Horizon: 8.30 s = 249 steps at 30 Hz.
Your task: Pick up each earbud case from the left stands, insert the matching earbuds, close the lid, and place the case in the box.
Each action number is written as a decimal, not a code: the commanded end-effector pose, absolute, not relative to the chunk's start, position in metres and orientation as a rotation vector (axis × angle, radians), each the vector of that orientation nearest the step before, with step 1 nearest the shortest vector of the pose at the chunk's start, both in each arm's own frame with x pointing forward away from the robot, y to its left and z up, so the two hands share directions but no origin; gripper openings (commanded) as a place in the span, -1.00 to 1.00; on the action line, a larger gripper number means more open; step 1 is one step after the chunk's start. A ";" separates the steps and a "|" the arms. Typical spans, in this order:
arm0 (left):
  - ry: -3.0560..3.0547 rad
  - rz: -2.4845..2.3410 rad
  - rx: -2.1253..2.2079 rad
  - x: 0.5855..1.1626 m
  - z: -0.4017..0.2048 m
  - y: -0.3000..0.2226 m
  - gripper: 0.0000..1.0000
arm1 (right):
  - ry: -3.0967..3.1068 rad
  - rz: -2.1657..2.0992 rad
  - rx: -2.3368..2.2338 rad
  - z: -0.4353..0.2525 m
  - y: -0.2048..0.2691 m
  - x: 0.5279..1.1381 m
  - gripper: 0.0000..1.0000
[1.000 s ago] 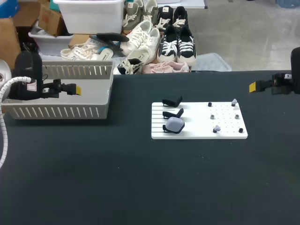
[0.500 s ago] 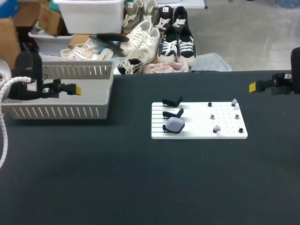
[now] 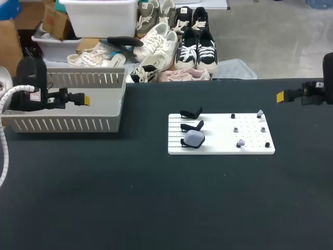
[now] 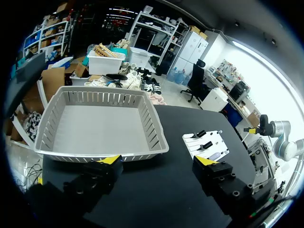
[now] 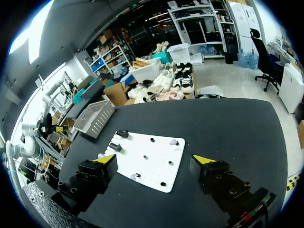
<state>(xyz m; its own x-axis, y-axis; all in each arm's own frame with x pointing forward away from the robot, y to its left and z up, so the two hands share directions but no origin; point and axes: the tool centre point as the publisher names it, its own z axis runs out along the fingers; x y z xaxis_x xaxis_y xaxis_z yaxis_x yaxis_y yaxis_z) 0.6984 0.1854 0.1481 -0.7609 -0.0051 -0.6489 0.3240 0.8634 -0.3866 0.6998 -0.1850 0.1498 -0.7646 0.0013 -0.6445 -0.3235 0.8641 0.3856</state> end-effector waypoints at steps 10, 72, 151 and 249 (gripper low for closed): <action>2.329 -0.656 0.342 0.703 0.155 0.169 1.00 | 2.370 0.646 -0.236 0.150 -0.186 0.701 1.00; 1.654 -0.895 1.605 0.688 0.099 -0.002 1.00 | 2.370 0.646 -0.236 0.150 -0.186 0.701 1.00; 1.606 -1.052 1.614 0.682 0.024 -0.083 0.18 | 2.370 0.646 -0.236 0.150 -0.186 0.701 1.00; 1.217 -1.167 1.379 0.623 0.143 -0.097 -1.00 | 2.370 0.646 -0.236 0.150 -0.186 0.701 1.00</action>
<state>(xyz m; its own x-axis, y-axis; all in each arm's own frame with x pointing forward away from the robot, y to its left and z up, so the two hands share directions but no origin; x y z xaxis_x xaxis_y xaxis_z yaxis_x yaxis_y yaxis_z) 0.6254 -0.0971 0.1433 0.0574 0.1172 -0.9915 0.9946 -0.0923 0.0467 0.6998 -0.1849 0.1498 -0.7646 0.0014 -0.6445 -0.3234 0.8642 0.3855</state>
